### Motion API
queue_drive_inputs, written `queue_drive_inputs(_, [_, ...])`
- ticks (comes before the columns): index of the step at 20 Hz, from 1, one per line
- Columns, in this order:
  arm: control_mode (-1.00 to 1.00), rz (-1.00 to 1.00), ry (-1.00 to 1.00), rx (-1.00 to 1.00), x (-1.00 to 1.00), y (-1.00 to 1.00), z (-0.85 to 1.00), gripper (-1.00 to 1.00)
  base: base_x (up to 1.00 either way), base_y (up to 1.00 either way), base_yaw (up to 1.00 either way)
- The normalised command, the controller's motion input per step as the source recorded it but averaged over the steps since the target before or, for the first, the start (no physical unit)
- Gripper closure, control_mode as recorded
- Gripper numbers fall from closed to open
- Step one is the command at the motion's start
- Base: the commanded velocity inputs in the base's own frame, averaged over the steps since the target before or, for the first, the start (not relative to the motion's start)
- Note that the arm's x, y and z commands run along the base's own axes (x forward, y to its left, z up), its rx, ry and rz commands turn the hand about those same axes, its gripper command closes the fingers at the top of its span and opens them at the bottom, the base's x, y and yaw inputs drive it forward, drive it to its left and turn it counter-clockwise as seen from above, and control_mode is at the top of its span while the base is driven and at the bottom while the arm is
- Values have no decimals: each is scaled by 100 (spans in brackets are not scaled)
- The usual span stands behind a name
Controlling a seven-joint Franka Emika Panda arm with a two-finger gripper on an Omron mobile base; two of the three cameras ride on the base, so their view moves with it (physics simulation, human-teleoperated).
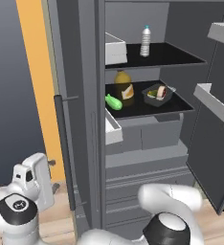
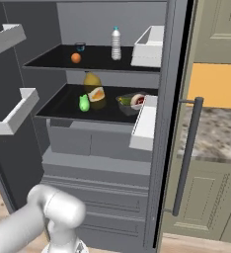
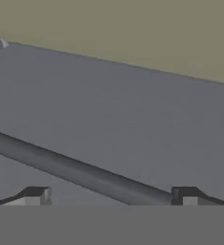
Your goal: Place the tupperware on the second highest shelf of the fridge. Make space for the tupperware among the existing items by rearranging them on the shelves if needed. Close the fridge door when finished.
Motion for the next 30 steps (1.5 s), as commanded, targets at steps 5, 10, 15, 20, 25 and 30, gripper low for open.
queue_drive_inputs(5, [-100,-13,0,-9,38,9,-28,-100,0,0,0])
queue_drive_inputs(10, [-100,-5,0,0,32,-11,-10,-100,0,0,0])
queue_drive_inputs(15, [-100,0,12,0,44,-46,-24,-100,0,0,0])
queue_drive_inputs(20, [-100,-1,9,0,13,-75,-14,-100,0,0,0])
queue_drive_inputs(25, [-100,-6,0,0,0,-99,-1,-100,0,0,0])
queue_drive_inputs(30, [-100,-4,0,0,10,-92,0,-100,0,0,0])
